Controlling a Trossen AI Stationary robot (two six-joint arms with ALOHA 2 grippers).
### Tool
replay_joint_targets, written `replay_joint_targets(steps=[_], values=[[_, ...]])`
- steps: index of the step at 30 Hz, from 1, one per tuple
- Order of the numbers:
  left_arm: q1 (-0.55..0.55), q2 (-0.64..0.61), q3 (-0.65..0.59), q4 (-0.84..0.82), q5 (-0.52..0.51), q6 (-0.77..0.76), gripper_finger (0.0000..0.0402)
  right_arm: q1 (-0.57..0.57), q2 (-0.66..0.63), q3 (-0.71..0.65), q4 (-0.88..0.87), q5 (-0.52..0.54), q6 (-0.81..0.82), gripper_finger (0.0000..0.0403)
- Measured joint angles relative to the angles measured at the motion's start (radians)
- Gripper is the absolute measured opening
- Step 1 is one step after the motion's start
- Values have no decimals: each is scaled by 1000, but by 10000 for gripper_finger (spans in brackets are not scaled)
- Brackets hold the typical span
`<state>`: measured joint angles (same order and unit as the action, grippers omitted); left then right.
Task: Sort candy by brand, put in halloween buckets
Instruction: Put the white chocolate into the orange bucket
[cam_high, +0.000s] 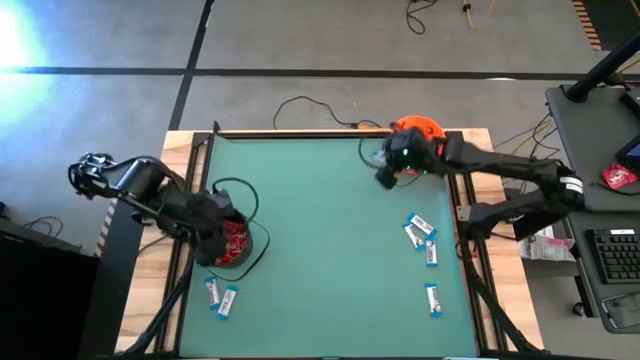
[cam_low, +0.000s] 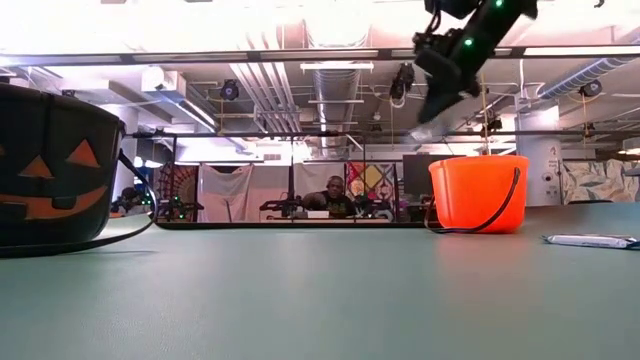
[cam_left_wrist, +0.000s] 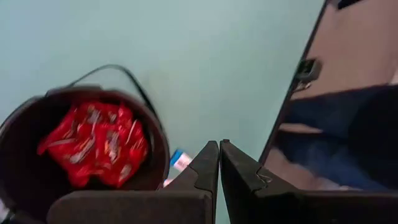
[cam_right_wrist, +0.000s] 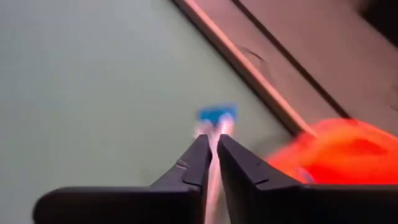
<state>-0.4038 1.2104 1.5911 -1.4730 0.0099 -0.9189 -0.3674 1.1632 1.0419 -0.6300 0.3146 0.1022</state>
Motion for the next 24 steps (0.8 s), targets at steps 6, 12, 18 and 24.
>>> replay_joint_targets(steps=[6,12,18,24], values=[[-12,37,19,-48,-42,-8,0,-207,-3,126,-306,47,-20,9],[-14,36,18,-45,-72,-11,0,-300,-25,122,-315,-171,-97,9],[-14,-4,18,-41,-124,-9,0,-219,-57,117,-318,-260,-3,26],[-13,-46,17,-25,-244,58,0,-48,-190,24,-355,-265,235,70]])
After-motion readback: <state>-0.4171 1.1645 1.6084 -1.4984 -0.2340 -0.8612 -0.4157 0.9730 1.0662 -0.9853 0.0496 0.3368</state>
